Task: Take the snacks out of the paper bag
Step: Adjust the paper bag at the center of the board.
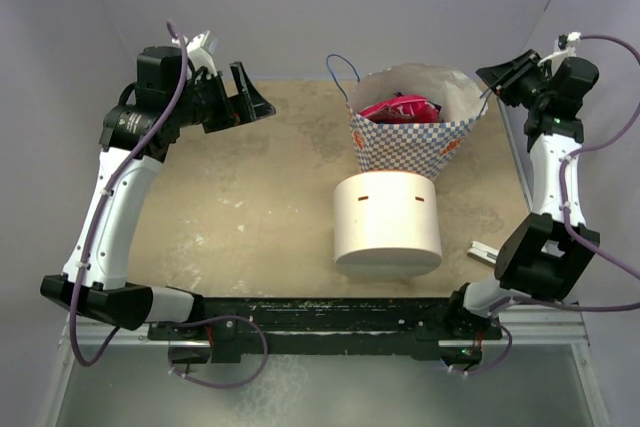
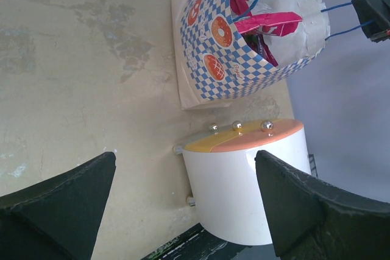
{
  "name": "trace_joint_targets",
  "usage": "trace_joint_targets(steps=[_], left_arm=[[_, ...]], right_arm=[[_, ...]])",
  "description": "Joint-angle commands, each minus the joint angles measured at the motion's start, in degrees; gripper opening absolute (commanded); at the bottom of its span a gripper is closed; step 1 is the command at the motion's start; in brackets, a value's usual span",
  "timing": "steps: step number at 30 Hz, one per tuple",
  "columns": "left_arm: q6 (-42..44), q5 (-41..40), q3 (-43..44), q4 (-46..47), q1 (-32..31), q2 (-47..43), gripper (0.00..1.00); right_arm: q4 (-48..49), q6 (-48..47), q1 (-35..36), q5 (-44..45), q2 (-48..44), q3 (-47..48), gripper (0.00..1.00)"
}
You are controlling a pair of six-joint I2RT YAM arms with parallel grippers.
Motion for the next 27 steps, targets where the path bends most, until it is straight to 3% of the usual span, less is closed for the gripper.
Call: trace_joint_targets(steps=[1,7,13,27], left_arm=[[0.34,0.32,2.29,2.05,-0.23,-0.06,0.99],[0.04,0.78,2.54,2.1,-0.21,0.07,0.99],[-0.32,1.35,3.13,2.14,-0.17,0.58,0.99],[-0.65,2.61,2.48,0.42,-0.15,-0.11,0.99]], right_arm=[[3.38,0.59,-0.11,-2.78,1.55,4.26,0.36],[7.09,2.94,-0.1,-5.12,2.61,3.06,0.23],[8.55,2.96,-0.13,-5.55,2.67,5.58,0.0],[6.85,5.2,4.11,-15.61,9.43,22.27,0.0]])
